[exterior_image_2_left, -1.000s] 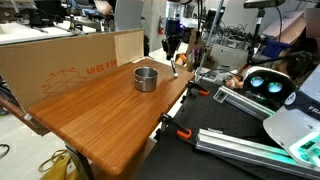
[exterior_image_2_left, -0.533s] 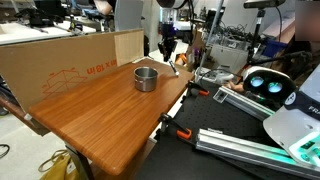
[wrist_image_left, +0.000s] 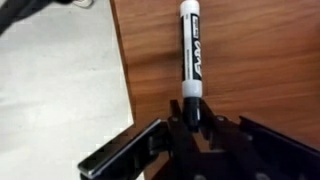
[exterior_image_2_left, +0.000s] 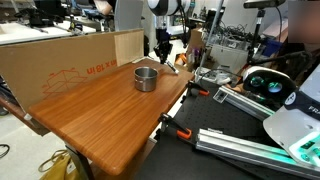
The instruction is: Remove the marker from the pot and put it on the table
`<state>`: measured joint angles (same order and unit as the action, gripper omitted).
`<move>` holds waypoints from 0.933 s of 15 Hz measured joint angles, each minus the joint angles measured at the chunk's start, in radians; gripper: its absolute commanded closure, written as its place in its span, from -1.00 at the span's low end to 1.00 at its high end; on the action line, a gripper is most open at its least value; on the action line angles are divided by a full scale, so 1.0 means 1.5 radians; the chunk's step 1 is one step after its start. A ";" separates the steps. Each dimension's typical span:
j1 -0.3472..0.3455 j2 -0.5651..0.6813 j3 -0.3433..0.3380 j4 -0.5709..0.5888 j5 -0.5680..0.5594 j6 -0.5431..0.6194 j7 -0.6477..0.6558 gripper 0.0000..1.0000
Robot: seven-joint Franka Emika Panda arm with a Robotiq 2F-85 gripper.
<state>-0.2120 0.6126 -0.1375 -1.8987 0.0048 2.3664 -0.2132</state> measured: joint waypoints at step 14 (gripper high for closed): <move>0.000 0.069 0.000 0.106 -0.011 -0.049 0.020 -1.00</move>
<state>-0.2120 0.7157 -0.1377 -1.7401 -0.0111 2.2924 -0.1838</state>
